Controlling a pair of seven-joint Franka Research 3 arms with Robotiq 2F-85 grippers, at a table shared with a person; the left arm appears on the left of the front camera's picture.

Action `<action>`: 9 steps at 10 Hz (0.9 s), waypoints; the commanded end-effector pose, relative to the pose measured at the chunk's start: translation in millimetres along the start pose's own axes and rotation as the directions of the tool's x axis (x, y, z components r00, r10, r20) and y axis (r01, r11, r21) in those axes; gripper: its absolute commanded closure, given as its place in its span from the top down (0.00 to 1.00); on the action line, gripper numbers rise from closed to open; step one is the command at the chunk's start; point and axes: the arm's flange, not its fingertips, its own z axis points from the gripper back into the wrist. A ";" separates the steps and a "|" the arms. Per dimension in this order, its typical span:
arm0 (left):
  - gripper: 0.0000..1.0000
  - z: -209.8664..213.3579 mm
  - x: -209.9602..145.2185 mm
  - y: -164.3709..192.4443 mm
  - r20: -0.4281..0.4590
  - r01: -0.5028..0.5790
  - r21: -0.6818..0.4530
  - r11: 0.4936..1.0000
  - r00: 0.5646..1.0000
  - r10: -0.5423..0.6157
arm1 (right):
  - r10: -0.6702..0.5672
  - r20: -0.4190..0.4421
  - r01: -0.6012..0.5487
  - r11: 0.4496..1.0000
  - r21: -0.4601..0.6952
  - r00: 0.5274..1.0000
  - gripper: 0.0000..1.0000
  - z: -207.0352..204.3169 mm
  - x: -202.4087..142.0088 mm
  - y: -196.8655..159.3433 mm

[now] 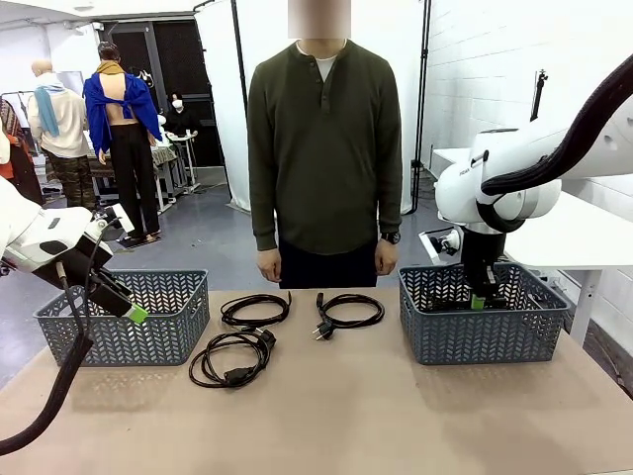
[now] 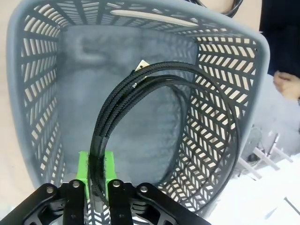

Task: Organize the cables according to human instructions.
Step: Pick up a bundle of cables and place it in the basket indicated by the human.

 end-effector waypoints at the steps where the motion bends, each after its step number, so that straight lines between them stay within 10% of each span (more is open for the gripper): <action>1: 1.00 -0.1 -1.1 2.1 0.016 -0.006 -0.014 1.000 1.000 0.006 | 0.027 0.043 -0.026 0.999 -0.026 0.999 0.55 -1.6 -3.1 -1.4; 4: 1.00 -0.1 -1.1 2.1 0.016 -0.006 -0.014 1.000 1.000 0.006 | 0.005 0.041 -0.004 1.000 -0.031 0.999 1.00 7.8 -2.7 -2.1; 9: 1.00 -0.1 -1.1 2.1 0.016 -0.006 -0.014 1.000 1.000 0.006 | -0.001 0.001 0.001 1.000 -0.030 1.000 1.00 19.1 1.4 -3.6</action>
